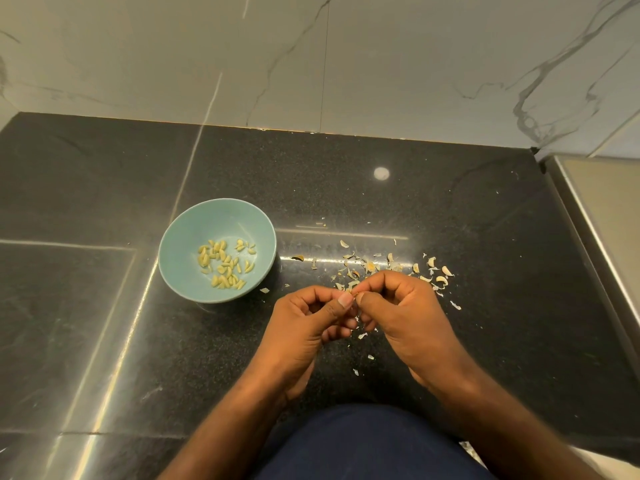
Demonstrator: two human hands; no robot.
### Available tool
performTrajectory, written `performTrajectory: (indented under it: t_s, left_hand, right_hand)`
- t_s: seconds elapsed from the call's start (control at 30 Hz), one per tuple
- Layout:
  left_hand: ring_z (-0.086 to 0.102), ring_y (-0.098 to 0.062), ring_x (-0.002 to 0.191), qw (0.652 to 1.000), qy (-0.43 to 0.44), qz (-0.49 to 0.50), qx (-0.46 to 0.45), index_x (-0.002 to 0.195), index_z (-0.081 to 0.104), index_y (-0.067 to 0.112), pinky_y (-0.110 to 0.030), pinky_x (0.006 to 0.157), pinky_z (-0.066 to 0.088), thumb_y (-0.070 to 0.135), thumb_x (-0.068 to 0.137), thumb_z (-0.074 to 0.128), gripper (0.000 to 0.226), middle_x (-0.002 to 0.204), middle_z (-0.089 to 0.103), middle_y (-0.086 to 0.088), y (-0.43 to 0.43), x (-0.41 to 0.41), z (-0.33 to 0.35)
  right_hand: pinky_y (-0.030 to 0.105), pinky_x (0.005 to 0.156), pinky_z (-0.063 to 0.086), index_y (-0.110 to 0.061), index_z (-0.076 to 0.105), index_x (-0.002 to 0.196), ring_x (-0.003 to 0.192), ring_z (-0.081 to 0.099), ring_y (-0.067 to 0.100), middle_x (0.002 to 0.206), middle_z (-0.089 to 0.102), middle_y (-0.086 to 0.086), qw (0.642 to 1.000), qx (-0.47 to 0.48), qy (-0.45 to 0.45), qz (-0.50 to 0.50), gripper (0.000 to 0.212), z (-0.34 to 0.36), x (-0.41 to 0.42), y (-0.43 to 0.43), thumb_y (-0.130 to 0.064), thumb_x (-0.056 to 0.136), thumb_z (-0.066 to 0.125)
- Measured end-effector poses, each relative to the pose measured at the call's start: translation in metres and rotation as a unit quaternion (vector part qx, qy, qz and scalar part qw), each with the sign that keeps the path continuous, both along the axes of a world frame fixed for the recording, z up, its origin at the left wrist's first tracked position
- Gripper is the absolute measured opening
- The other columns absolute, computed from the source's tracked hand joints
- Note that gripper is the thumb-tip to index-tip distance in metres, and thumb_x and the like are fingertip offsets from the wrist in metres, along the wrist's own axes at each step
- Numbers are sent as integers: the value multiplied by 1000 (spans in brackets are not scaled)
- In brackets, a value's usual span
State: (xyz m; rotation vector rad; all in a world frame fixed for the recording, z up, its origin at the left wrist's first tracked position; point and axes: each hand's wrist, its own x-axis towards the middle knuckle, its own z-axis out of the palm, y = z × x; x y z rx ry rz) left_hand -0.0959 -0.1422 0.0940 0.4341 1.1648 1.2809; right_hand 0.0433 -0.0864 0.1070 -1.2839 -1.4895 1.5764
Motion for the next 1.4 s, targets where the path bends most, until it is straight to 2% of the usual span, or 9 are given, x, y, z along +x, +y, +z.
performTrajectory:
  t_s: [0.17,0.3,0.43,0.53,0.63,0.83,1.1,1.23,1.4]
  left_hand:
    - [63,-11,61,997,-68,-13,-14,91,66,-5,-18,58,52,16,82,65,22,70,67,-9,1,5,5]
    - [64,-13,66,995,-88,18,-32,95,67,-2,-20,61,55,17,84,65,22,77,68,-11,4,2,4]
    - [66,-16,70,995,-80,41,-35,95,68,0,-22,63,56,17,81,68,22,81,70,-13,5,-2,3]
    - [67,-18,71,996,-64,41,-34,93,71,1,-22,64,57,12,79,70,17,83,71,-16,4,-1,2]
    - [67,-17,68,998,-45,44,-27,93,71,0,-22,63,57,10,75,71,21,80,71,-16,3,-1,2]
    - [69,-18,73,999,41,26,-3,95,75,1,-24,68,58,2,80,72,15,82,74,-17,0,-3,0]
    - [69,-15,68,988,152,-5,31,97,78,7,-24,65,57,4,82,72,16,78,75,-12,-3,-3,4]
    - [68,-15,69,982,182,-45,36,98,78,11,-25,68,58,5,86,71,15,79,76,-12,-3,-6,6]
    - [67,-13,71,976,200,-82,37,96,78,14,-23,67,57,6,88,70,15,82,76,-11,-3,-10,7]
  right_hand:
    - [25,55,48,-12,68,70,58,56,13,62,64,2,999,-32,36,7,10,0,0,0,-13,78,62]
    - [28,53,46,-13,64,63,57,52,18,58,55,7,995,-61,80,6,16,2,4,1,-12,73,51]
    - [32,55,48,-19,63,62,59,55,20,60,57,7,996,-49,75,-7,27,-1,8,4,-16,89,61]
    - [35,69,57,-22,70,80,72,66,15,75,70,1,999,29,-36,24,14,-5,9,6,-15,92,70]
    - [29,83,57,-26,72,97,91,70,8,93,74,-8,993,50,-92,54,20,-4,10,5,-7,90,70]
    - [19,72,55,-21,76,95,80,70,6,86,75,-10,992,76,-87,52,12,2,10,4,-11,90,72]
    - [30,62,56,-18,75,89,66,65,17,77,72,-1,989,98,-90,57,10,2,10,2,-10,90,71]
    - [18,57,50,-19,73,86,62,60,4,75,70,-4,987,112,-98,66,9,0,12,1,-11,90,72]
    - [16,58,48,-22,72,85,66,61,5,76,67,-10,979,136,-127,79,9,0,12,1,-13,89,72]
